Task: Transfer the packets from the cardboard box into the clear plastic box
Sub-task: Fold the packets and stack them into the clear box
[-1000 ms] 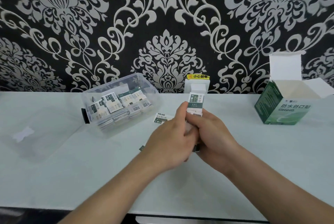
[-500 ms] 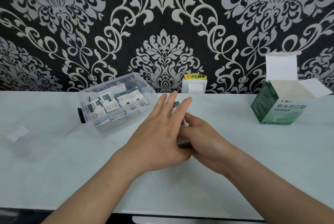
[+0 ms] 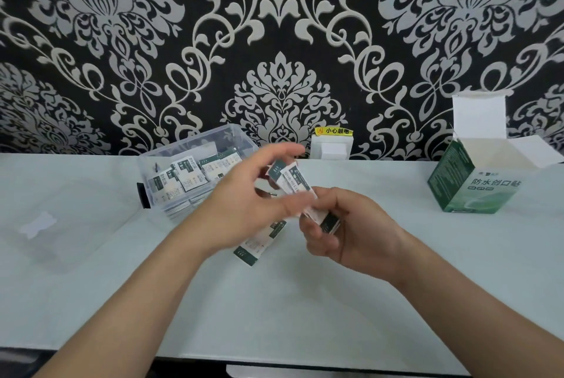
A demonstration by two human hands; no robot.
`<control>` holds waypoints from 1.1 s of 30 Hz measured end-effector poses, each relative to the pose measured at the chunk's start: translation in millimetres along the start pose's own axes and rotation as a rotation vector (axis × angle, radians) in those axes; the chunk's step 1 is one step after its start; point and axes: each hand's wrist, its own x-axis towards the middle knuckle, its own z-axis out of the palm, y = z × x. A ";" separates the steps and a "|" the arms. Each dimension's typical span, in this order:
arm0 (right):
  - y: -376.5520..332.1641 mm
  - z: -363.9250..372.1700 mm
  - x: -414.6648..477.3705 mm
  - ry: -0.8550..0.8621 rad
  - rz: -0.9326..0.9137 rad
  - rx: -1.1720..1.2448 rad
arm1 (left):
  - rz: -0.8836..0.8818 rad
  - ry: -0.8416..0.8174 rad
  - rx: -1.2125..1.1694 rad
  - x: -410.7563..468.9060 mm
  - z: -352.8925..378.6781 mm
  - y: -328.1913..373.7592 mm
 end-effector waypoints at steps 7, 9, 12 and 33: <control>5.9 12.7 -2.0 -0.223 0.103 0.166 | 0.025 0.181 -0.481 -0.8 18.1 0.5; 5.6 16.9 -2.8 -0.167 0.106 0.151 | -0.001 0.250 -0.482 1.4 16.2 1.9; 5.4 20.6 -2.6 -0.073 0.066 -0.079 | -0.040 0.333 -0.405 4.1 10.6 3.9; -8.2 45.1 45.9 -0.129 -0.103 -0.186 | 0.072 0.049 0.129 -19.0 -35.2 -1.9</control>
